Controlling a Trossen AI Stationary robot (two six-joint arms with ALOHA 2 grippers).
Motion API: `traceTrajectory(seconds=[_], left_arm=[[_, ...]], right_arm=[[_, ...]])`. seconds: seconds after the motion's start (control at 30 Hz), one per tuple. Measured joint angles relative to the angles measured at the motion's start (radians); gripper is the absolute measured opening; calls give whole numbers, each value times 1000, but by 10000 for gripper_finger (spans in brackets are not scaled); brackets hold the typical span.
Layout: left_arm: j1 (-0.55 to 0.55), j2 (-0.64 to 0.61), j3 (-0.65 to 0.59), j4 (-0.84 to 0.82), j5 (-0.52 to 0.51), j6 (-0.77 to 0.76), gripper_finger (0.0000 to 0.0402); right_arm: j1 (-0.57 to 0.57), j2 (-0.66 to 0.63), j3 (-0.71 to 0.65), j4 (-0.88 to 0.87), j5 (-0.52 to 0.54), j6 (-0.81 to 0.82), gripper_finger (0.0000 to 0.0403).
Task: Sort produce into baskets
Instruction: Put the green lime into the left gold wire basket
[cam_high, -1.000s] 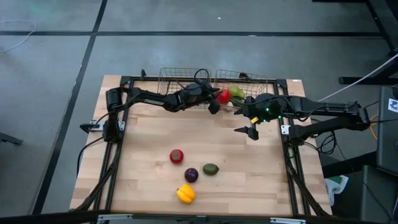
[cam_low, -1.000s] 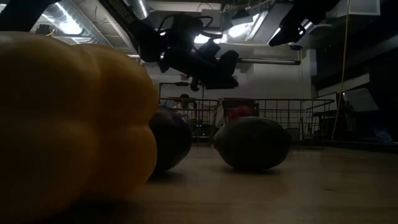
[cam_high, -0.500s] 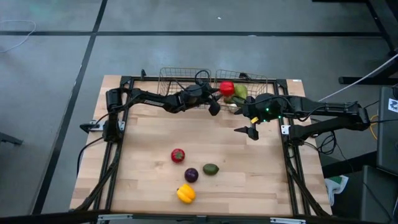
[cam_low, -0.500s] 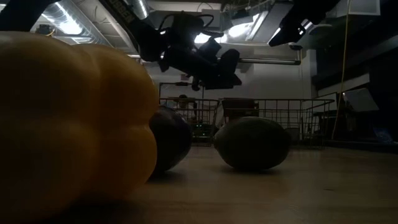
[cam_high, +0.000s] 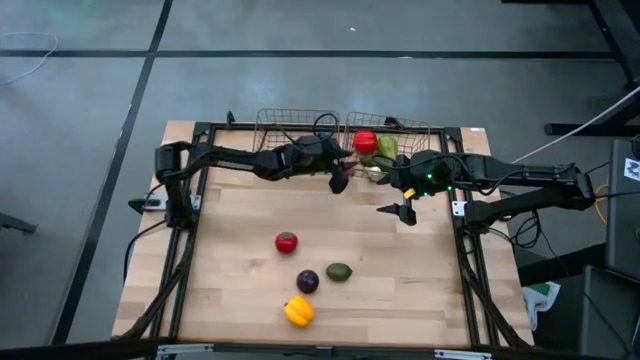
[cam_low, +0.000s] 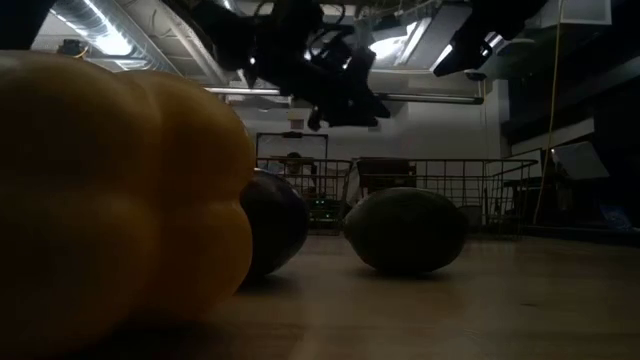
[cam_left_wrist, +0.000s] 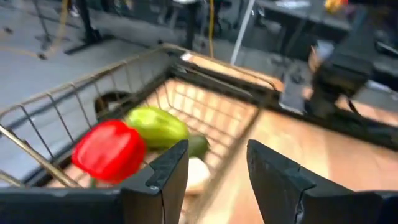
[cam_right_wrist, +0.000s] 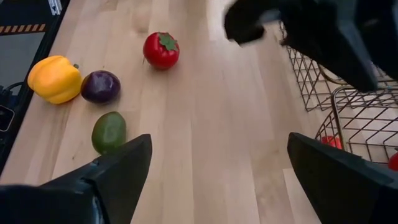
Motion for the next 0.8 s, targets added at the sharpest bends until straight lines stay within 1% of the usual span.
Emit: traceTrajectory(seconds=[0.2,0.43,0.67,0.8], left_arm=[[-62,-99,0,-224,75,5,159],[-180,-161,0,-404,134,6,159],[-295,-167,0,-510,135,6,159],[-341,-167,0,-544,135,3,159]], right_arm=[[0,0,0,-1,-1,0,374],[0,17,0,2,-17,1,374],[0,73,0,7,-98,5,374],[0,115,0,13,-150,62,374]])
